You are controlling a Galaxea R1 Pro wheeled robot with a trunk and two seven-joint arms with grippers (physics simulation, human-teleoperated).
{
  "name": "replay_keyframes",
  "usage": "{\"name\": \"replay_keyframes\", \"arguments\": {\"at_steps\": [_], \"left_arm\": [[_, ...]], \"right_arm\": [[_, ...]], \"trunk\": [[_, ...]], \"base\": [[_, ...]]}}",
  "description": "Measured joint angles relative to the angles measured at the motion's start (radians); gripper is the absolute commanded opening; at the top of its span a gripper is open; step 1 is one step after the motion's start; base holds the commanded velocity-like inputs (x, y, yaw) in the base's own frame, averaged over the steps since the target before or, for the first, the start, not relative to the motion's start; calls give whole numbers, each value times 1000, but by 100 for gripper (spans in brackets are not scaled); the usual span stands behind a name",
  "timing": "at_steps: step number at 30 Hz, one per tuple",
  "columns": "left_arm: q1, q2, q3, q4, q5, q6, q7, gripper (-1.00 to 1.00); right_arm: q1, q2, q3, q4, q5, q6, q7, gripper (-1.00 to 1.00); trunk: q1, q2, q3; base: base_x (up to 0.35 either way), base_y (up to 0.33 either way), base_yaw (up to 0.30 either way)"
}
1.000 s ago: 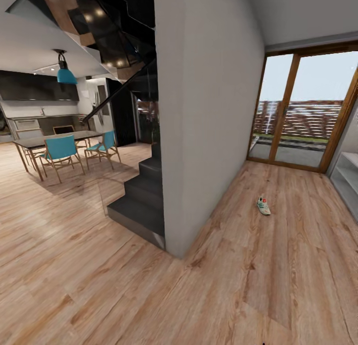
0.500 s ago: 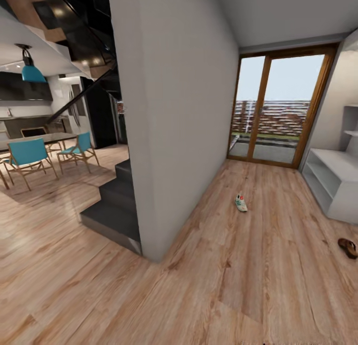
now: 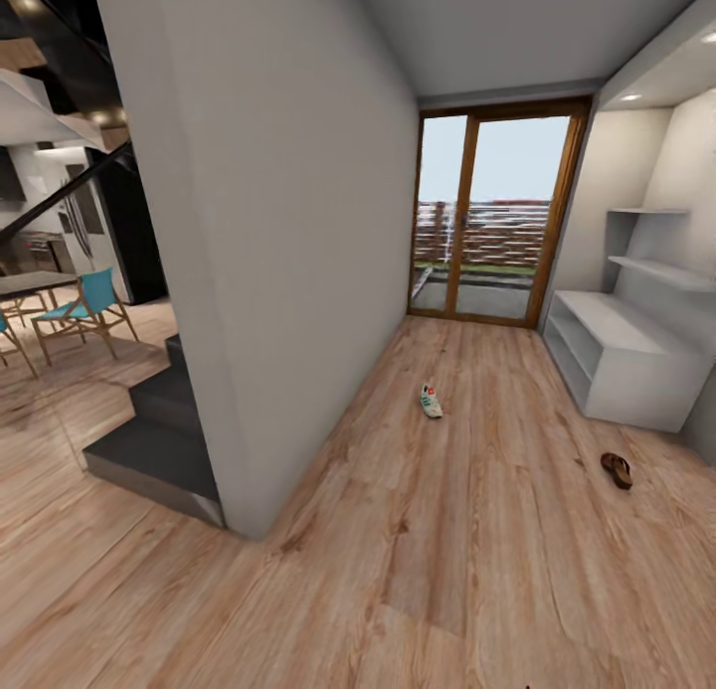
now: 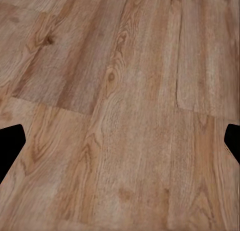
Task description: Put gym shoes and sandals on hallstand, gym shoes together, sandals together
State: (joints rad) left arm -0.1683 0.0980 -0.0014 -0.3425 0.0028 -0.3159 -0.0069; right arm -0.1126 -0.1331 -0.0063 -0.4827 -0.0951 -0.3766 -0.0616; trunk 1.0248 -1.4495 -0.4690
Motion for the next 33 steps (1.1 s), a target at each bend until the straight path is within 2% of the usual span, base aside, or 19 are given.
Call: {"name": "replay_keyframes", "arguments": {"at_steps": [11, 20, 33], "left_arm": [[-1, 0, 2, 12, 1, -1, 0, 100], [-1, 0, 3, 18, 1, -49, 0, 100], [-1, 0, 4, 28, 1, -58, 0, 100]], "right_arm": [[0, 0, 2, 0, 1, 0, 0, 100], [0, 1, 2, 0, 1, 0, 0, 100], [0, 2, 2, 0, 1, 0, 0, 100]], "trunk": [[0, 0, 0], [0, 0, 0], [0, 0, 0]], "base": [[189, -232, -9], [253, -184, 0], [277, -168, 0]]}}
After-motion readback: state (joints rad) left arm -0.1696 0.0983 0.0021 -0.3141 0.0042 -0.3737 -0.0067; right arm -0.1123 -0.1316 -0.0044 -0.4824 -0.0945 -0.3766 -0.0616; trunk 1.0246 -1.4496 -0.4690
